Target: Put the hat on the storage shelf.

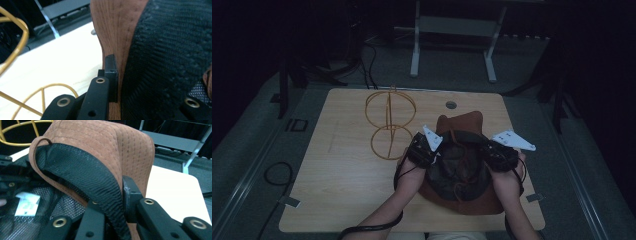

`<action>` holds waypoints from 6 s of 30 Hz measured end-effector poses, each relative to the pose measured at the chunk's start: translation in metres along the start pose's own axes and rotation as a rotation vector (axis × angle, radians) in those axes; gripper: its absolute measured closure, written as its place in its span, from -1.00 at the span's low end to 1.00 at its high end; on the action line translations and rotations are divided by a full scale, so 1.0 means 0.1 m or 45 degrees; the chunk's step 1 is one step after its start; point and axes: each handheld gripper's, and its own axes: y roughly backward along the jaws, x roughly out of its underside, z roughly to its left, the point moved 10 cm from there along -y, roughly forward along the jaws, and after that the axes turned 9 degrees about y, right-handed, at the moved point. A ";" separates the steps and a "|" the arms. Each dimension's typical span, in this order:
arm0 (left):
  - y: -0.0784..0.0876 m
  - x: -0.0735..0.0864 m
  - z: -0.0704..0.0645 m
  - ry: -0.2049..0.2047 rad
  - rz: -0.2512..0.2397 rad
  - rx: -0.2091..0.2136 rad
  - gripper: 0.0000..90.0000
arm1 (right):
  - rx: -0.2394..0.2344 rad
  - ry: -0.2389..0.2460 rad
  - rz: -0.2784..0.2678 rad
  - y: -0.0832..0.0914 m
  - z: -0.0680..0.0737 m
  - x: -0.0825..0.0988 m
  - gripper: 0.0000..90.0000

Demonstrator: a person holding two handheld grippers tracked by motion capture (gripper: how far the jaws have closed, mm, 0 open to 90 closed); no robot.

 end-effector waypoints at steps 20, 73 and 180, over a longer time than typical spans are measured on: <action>0.27 -0.17 0.05 -0.092 -0.193 0.107 0.94 | -0.056 0.044 -0.076 0.74 -0.29 0.17 0.14; 1.01 -0.34 -0.77 -0.438 -0.629 0.672 0.89 | -0.942 0.089 -0.140 0.43 0.97 -0.04 0.79; 1.02 1.85 1.28 0.258 -0.066 0.281 -0.95 | -0.741 0.448 -0.106 -1.91 1.71 -1.81 -0.50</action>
